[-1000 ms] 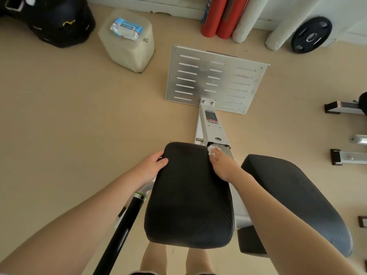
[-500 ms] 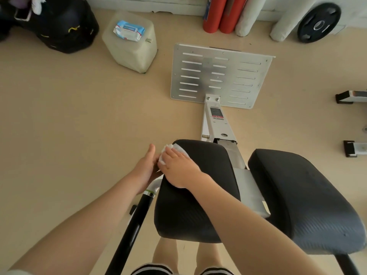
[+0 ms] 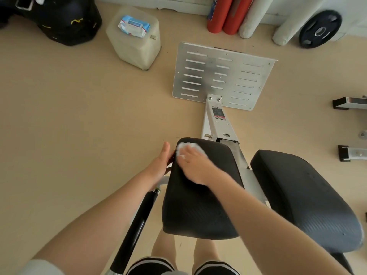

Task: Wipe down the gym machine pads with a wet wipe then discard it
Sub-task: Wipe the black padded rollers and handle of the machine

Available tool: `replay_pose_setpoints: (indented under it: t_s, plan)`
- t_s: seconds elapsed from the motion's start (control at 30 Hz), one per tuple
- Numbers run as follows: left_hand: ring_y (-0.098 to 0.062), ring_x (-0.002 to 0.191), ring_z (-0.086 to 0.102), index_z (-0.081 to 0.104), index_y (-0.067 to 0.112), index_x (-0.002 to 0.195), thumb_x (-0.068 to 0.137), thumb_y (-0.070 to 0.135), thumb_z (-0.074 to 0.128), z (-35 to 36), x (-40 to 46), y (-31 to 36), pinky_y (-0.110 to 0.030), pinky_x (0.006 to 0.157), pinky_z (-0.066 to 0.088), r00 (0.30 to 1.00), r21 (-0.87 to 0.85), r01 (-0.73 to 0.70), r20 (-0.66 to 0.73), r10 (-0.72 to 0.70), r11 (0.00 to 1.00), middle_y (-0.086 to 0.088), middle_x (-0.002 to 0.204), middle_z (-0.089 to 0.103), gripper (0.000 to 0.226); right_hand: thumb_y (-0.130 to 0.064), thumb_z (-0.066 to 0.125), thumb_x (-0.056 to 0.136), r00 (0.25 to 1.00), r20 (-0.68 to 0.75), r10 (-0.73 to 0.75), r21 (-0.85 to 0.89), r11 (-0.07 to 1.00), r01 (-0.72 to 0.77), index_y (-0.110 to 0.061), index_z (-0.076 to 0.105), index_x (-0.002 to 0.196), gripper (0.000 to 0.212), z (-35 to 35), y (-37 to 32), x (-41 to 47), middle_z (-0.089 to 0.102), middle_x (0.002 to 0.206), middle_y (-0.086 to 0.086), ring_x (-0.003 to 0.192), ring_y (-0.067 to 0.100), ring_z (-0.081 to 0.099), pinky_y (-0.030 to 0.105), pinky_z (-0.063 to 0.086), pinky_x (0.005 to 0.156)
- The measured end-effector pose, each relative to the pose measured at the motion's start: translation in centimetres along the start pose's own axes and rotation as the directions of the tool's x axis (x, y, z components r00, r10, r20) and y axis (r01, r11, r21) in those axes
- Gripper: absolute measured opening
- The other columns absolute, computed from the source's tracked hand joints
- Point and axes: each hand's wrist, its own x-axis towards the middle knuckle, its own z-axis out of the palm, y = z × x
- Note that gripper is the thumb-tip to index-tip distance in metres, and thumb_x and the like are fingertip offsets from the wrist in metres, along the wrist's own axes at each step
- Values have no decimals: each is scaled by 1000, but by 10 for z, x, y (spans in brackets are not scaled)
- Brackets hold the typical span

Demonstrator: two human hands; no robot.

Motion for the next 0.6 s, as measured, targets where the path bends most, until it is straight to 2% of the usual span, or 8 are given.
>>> replay_pose_setpoints:
  t_s: [0.07, 0.13, 0.2, 0.3, 0.43, 0.53, 0.6]
  plan:
    - [-18, 134, 37, 37, 17, 139, 91, 60, 2, -3, -4, 1, -32, 110, 30, 999, -86, 23, -29, -26, 996, -8, 145, 40, 74, -20, 26, 98, 999, 6, -40, 64, 997, 40, -3, 35, 138, 44, 2, -28, 8, 28, 147, 20, 139, 34, 17, 46, 15, 115]
    - [-19, 132, 39, 37, 15, 140, 90, 61, 0, -6, -8, 0, -28, 102, 34, 999, -126, 40, -25, -44, 991, -10, 143, 42, 77, -24, 27, 100, 999, 16, -33, 153, 988, 30, -7, 29, 142, 46, 5, -33, 6, 20, 152, 17, 142, 30, 10, 43, 9, 117]
    - [-18, 134, 36, 34, 16, 141, 90, 60, -2, -5, -12, -1, -28, 105, 29, 999, -63, 41, -23, -42, 997, -7, 145, 40, 76, -25, 25, 100, 998, 28, 48, 321, 946, -55, -5, 27, 143, 47, 0, -19, -5, 21, 152, 14, 142, 28, 13, 40, 9, 117]
    - [-14, 136, 30, 34, 21, 141, 91, 60, 4, 6, -18, 0, -33, 116, 17, 998, 37, 62, -27, -61, 997, 2, 148, 35, 70, -22, 23, 101, 987, 52, 150, 395, 905, -158, -5, 31, 139, 43, -1, 16, -26, 24, 148, 18, 140, 30, 14, 40, 11, 115]
    - [-16, 138, 27, 34, 20, 141, 98, 48, 18, 18, -28, 8, -32, 112, 16, 995, 72, 94, -35, -91, 993, 4, 148, 35, 54, -20, 24, 101, 963, 125, 240, 240, 934, -264, -6, 29, 140, 41, 9, 68, -64, 21, 149, 17, 140, 30, 13, 37, 13, 115]
    - [-18, 133, 35, 39, 19, 139, 96, 52, 14, 23, -30, 9, -32, 109, 21, 993, 28, 107, -48, -106, 994, 1, 145, 40, 59, -18, 26, 100, 965, 143, 221, 84, 969, -234, -6, 28, 139, 41, 16, 78, -78, 22, 146, 19, 138, 34, 14, 41, 17, 115]
    - [-18, 130, 39, 42, 21, 136, 93, 58, 9, 25, -32, 8, -33, 108, 24, 992, -2, 113, -63, -113, 994, 2, 138, 47, 66, -18, 24, 100, 976, 114, 186, 71, 978, -195, -5, 27, 141, 43, 14, 66, -76, 21, 146, 21, 139, 37, 11, 43, 13, 116]
